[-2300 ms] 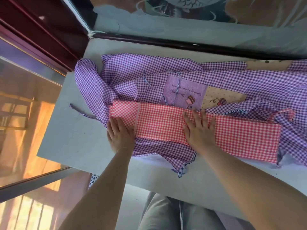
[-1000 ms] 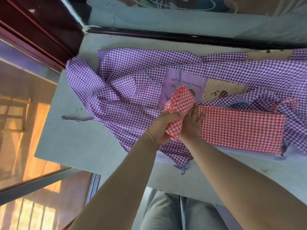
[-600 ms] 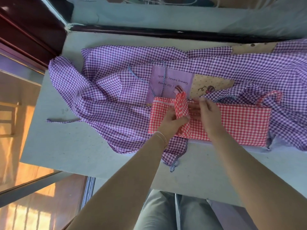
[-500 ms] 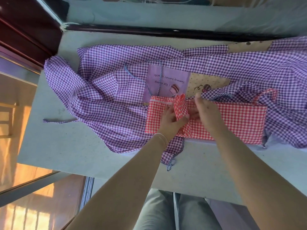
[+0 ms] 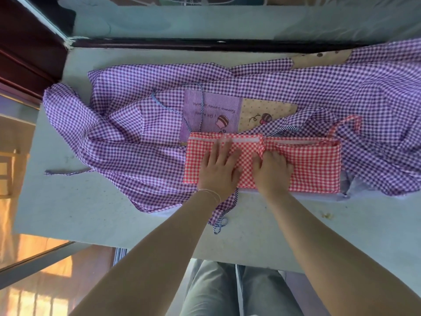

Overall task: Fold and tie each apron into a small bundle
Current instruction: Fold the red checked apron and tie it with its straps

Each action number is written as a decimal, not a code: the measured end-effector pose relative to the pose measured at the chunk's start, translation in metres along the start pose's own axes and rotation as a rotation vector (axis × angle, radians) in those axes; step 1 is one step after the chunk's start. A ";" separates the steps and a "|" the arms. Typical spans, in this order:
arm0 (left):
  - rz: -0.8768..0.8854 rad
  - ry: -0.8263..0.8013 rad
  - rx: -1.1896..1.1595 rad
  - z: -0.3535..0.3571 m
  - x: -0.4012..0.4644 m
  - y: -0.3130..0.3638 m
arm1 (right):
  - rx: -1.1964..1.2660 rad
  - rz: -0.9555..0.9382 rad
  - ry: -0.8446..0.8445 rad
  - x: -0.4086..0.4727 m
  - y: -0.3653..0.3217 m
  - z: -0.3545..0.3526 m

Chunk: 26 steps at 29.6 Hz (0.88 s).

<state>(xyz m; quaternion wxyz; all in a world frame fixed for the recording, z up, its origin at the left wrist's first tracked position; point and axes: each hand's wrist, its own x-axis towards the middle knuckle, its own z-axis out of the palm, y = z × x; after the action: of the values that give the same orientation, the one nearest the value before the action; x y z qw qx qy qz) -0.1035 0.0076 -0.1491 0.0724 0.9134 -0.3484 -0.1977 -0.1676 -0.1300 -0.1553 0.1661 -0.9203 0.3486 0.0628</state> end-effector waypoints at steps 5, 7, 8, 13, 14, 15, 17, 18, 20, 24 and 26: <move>0.060 -0.053 0.209 0.013 0.000 0.010 | 0.187 -0.039 0.205 -0.009 0.007 0.008; 0.059 -0.045 0.214 0.014 0.000 0.008 | 0.277 -0.117 0.302 -0.019 0.013 0.006; 0.062 -0.049 0.216 0.014 0.001 0.009 | 0.220 -0.189 0.316 -0.024 0.018 0.006; 0.082 -0.118 0.259 0.009 0.002 0.013 | -0.112 -0.358 0.002 -0.040 0.036 0.020; 0.095 -0.115 0.223 0.007 0.002 0.012 | -0.128 -0.352 -0.047 -0.040 0.039 0.022; 0.080 -0.089 0.150 0.002 0.002 0.010 | -0.139 -0.343 -0.074 -0.039 0.040 0.022; -0.101 0.090 -0.046 -0.010 -0.003 0.006 | -0.155 -0.336 -0.100 -0.037 0.040 0.021; -0.266 0.198 -0.122 -0.015 -0.008 0.003 | -0.155 -0.329 -0.110 -0.037 0.041 0.020; -0.653 0.251 -0.378 -0.025 -0.017 -0.006 | -0.171 -0.316 -0.137 -0.037 0.038 0.017; -0.858 0.057 -0.874 -0.047 -0.019 -0.025 | -0.186 -0.299 -0.252 -0.031 0.033 0.003; -0.792 0.008 -0.914 -0.065 -0.020 -0.029 | -0.219 -0.344 -0.313 -0.020 0.035 -0.017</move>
<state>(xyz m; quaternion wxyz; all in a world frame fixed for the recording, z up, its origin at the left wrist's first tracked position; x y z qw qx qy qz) -0.0727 0.0424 -0.0909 0.3796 0.8509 0.1384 -0.3356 -0.2059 -0.1478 -0.1442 0.1256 -0.9576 0.1482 0.2127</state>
